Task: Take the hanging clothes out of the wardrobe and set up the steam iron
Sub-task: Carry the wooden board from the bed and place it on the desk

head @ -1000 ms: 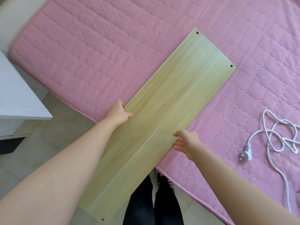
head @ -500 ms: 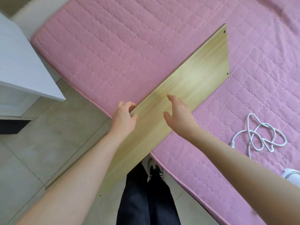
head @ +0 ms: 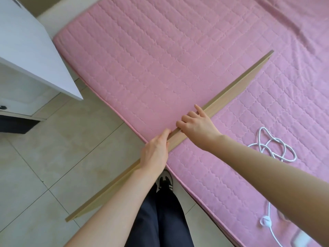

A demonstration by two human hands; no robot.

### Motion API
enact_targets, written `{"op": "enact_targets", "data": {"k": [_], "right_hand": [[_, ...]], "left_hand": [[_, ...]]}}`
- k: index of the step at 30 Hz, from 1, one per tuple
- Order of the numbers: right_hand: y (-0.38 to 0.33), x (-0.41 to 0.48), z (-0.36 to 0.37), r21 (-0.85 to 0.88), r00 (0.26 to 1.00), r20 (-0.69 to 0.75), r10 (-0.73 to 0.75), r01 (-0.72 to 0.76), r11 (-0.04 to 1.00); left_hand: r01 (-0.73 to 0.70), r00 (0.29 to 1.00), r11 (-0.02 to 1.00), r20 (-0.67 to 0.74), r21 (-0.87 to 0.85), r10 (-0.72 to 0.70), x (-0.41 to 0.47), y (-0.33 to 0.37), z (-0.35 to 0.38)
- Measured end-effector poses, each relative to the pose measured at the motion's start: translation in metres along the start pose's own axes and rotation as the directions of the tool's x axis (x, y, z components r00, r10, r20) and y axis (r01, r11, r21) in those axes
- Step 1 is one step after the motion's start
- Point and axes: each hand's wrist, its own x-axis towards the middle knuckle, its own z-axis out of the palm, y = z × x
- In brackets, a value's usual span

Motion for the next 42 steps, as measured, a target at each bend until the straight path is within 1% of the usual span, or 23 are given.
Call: {"op": "enact_targets", "data": {"k": [5, 9, 12, 16, 18, 22, 25, 30, 33, 36, 42], "right_hand": [[-0.007, -0.024, -0.022, -0.046, 1.0, 0.006, -0.009, 0.01, 0.999], [-0.018, -0.04, -0.041, 0.003, 1.0, -0.005, -0.021, 0.021, 1.0], [-0.031, -0.05, -0.059, 0.058, 0.997, -0.071, -0.029, 0.033, 0.998], [-0.052, -0.066, -0.092, 0.13, 0.984, -0.172, -0.033, 0.056, 0.99], [-0.063, -0.073, -0.111, 0.166, 0.977, -0.213, -0.025, 0.061, 0.984], [-0.088, -0.079, -0.151, 0.217, 0.943, -0.332, -0.027, 0.104, 0.971], [-0.107, -0.078, -0.181, 0.225, 0.915, -0.402, -0.037, 0.137, 0.965], [-0.144, -0.07, -0.221, 0.237, 0.884, -0.461, -0.075, 0.205, 0.95], [-0.166, -0.062, -0.235, 0.258, 0.882, -0.46, -0.105, 0.246, 0.934], [-0.191, -0.052, -0.245, 0.27, 0.871, -0.469, -0.149, 0.301, 0.915], [-0.251, -0.027, -0.263, 0.274, 0.847, -0.471, -0.247, 0.406, 0.872]], "left_hand": [[0.002, 0.999, 1.0, 0.05, -0.021, -0.001, -0.021, 0.012, -0.005], [-0.001, 1.0, 1.0, -0.001, -0.028, 0.001, -0.048, 0.012, -0.024], [0.003, 0.996, 1.0, -0.085, -0.002, -0.004, -0.073, 0.011, -0.05], [-0.071, 0.967, 0.991, -0.238, 0.111, 0.096, -0.109, 0.011, -0.087], [-0.08, 0.947, 0.985, -0.298, 0.155, 0.124, -0.125, 0.009, -0.103], [-0.059, 0.882, 0.969, -0.441, 0.241, 0.164, -0.156, 0.004, -0.138], [-0.059, 0.824, 0.963, -0.531, 0.262, 0.195, -0.176, -0.001, -0.165], [0.025, 0.8, 0.968, -0.586, 0.251, 0.131, -0.208, -0.018, -0.198], [0.069, 0.792, 0.974, -0.606, 0.218, 0.079, -0.229, -0.031, -0.212], [0.131, 0.778, 0.975, -0.628, 0.177, 0.009, -0.25, -0.046, -0.223], [0.253, 0.727, 0.964, -0.673, 0.079, -0.136, -0.29, -0.085, -0.242]]}}
